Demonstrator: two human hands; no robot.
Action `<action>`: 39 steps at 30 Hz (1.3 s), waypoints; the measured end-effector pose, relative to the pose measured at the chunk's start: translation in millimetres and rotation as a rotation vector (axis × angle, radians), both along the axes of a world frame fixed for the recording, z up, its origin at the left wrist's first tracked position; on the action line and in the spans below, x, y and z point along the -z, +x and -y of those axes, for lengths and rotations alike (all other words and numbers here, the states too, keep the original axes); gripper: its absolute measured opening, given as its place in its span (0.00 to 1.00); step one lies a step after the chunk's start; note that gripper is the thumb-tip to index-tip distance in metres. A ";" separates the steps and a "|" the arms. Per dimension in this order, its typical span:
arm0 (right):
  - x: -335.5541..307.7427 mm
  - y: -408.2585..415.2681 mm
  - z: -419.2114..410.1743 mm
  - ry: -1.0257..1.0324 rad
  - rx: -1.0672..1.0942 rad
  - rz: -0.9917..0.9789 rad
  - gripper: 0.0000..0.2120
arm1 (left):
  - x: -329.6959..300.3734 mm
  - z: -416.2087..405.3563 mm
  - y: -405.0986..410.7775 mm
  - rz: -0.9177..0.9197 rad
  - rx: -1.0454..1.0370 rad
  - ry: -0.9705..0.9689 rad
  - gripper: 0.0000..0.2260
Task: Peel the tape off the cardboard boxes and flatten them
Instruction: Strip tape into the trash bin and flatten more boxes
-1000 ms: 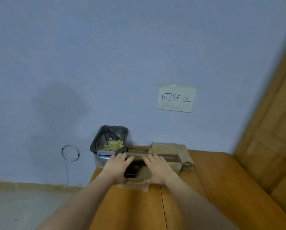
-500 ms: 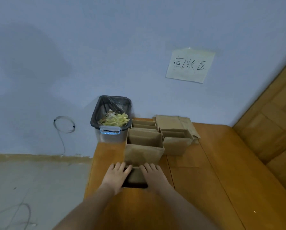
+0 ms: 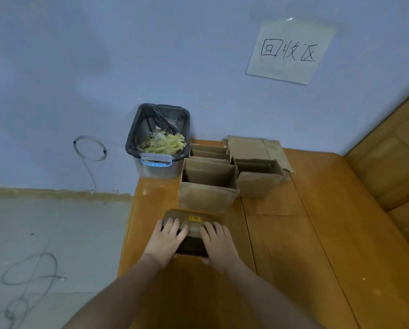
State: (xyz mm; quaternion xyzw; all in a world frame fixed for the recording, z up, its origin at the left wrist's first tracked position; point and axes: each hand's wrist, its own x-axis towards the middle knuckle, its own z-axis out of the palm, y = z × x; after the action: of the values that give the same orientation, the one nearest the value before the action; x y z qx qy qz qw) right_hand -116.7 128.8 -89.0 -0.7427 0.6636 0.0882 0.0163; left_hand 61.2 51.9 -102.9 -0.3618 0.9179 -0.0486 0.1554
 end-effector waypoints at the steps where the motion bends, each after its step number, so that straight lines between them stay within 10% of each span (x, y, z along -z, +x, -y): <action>1: 2.4 0.1 -0.5 0.001 0.000 0.001 0.35 | 0.3 -1.5 -0.9 0.003 -0.011 0.005 0.40; 12: 43.7 -2.0 -38.3 0.221 0.053 0.088 0.47 | 28.6 -43.5 8.0 -0.052 -0.039 0.232 0.40; 28: 26.9 -8.0 -16.4 0.026 0.033 0.228 0.17 | 13.5 -1.3 -13.8 -0.191 -0.260 0.315 0.25; 39: 4.3 -1.8 78.6 0.414 -0.033 0.184 0.38 | 33.7 7.5 -16.7 -0.353 -0.449 0.513 0.40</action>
State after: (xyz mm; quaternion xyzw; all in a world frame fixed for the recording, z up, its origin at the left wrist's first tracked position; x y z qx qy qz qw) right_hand -118.6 50.1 -93.3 -0.7392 0.6147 0.1549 0.2273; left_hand 44.5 44.4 -136.6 -0.5060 0.8109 0.2808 0.0873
